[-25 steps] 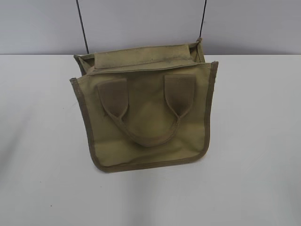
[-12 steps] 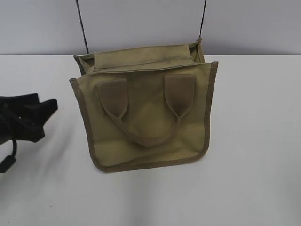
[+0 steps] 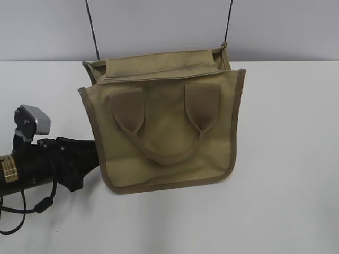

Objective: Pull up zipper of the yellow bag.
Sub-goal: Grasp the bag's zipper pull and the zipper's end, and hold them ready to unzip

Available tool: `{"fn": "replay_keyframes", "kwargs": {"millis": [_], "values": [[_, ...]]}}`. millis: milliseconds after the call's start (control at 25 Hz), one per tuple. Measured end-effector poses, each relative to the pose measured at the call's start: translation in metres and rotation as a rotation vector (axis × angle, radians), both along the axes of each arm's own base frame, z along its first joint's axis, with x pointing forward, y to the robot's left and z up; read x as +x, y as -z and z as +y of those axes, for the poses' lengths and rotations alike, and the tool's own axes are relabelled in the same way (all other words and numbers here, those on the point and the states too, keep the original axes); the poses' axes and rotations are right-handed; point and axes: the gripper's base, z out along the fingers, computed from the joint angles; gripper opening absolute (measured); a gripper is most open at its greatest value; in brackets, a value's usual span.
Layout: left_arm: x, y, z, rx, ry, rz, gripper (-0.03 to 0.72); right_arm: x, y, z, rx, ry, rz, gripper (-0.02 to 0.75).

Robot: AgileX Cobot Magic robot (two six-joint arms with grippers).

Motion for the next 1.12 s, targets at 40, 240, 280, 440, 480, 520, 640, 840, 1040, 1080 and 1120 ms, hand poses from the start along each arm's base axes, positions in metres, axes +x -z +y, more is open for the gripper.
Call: {"fn": "replay_keyframes", "kwargs": {"millis": [40,240,280,440,480,520,640,840,1040,1080,1120], "values": [[0.003,0.0,-0.001,-0.003,0.005,-0.005,0.295,0.0,0.0,0.0,0.0,0.0,0.0,0.582],[0.023,-0.008,-0.005,-0.019,0.02,-0.076,0.261,0.0,0.0,0.0,0.0,0.0,0.0,0.582],[0.027,-0.009,-0.006,-0.026,0.019,-0.084,0.26,0.0,0.0,0.0,0.0,0.0,0.0,0.582],[0.04,-0.016,-0.009,-0.049,0.03,-0.115,0.263,0.0,0.0,0.0,0.0,0.0,0.0,0.582],[0.043,-0.017,-0.01,-0.055,0.029,-0.125,0.264,0.0,0.0,0.0,0.0,0.0,0.0,0.582],[0.047,-0.017,-0.011,-0.059,0.031,-0.129,0.265,0.0,0.0,0.0,0.0,0.0,0.0,0.582],[0.055,-0.015,-0.013,-0.079,0.042,-0.121,0.265,0.0,0.0,0.0,0.0,0.0,0.0,0.582],[0.058,-0.008,-0.014,-0.086,0.047,-0.098,0.265,0.0,0.0,0.0,0.0,0.0,0.0,0.582],[0.059,-0.009,-0.015,-0.088,0.048,-0.104,0.251,0.0,0.0,0.0,0.0,0.0,0.0,0.582],[0.06,-0.01,-0.015,-0.088,0.048,-0.107,0.237,0.0,0.0,0.0,0.0,0.0,0.0,0.582],[0.061,-0.01,-0.015,-0.088,0.048,-0.107,0.21,0.0,0.0,0.0,0.0,0.0,0.0,0.582]]}}
